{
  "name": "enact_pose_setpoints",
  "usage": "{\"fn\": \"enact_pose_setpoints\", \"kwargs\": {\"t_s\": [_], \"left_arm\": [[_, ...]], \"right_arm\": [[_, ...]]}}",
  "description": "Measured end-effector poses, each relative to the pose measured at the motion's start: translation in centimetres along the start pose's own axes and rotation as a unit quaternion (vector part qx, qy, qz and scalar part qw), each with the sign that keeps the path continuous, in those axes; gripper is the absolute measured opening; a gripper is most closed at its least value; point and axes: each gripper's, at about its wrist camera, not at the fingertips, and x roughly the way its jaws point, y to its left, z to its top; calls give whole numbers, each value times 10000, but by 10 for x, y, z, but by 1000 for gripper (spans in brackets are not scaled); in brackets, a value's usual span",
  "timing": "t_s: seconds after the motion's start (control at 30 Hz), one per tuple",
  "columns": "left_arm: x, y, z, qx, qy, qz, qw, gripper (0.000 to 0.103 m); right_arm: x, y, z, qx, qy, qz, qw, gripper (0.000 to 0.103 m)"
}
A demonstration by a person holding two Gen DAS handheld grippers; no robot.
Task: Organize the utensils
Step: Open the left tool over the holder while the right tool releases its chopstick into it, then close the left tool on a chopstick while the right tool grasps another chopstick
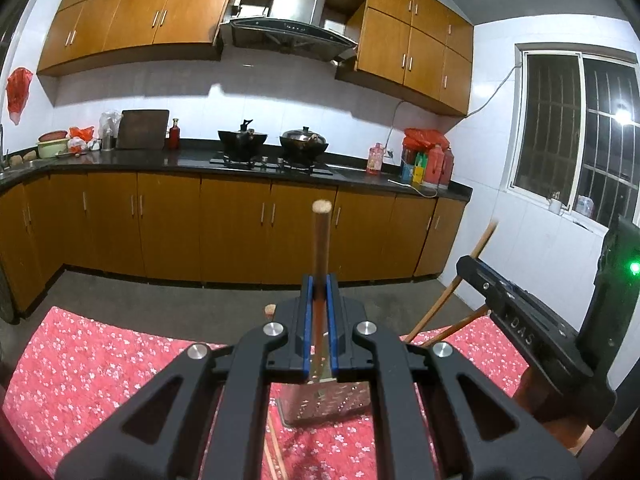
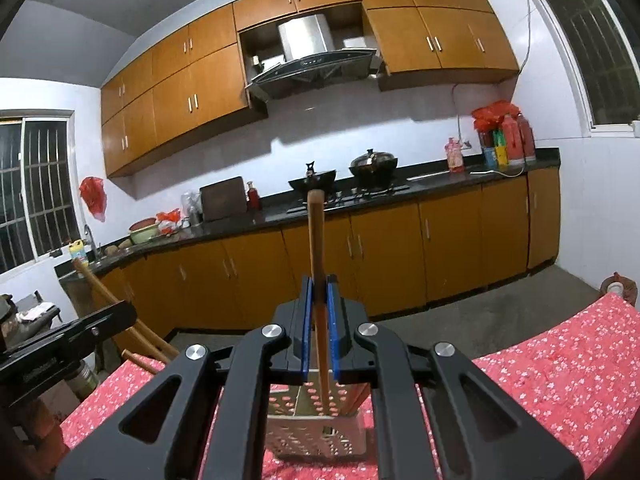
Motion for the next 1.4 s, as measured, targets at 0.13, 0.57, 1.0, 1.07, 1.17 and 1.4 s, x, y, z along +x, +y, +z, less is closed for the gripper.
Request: {"fn": "enact_pose_setpoints", "kwargs": {"t_s": [0.13, 0.57, 1.0, 1.07, 1.17, 1.4], "left_arm": [[-5, 1, 1, -20, -35, -29, 10000, 10], [-74, 30, -13, -346, -300, 43, 9989, 19], [-14, 75, -163, -469, 2080, 907, 9728, 25], [-10, 73, -172, -505, 2211, 854, 9702, 25], [-7, 69, -180, -514, 2284, 799, 9689, 25], [3, 65, -185, -548, 2368, 693, 9675, 25]], "right_arm": [[-13, 1, 4, -47, -125, 5, 9999, 41], [-72, -46, -25, 30, 234, -616, 9978, 41], [11, -76, -170, 684, 3263, -601, 9409, 15], [16, -69, -179, 620, 3353, -535, 9386, 15], [22, -63, -185, 573, 3442, -505, 9358, 14], [26, -58, -190, 365, 3432, -595, 9367, 13]]}}
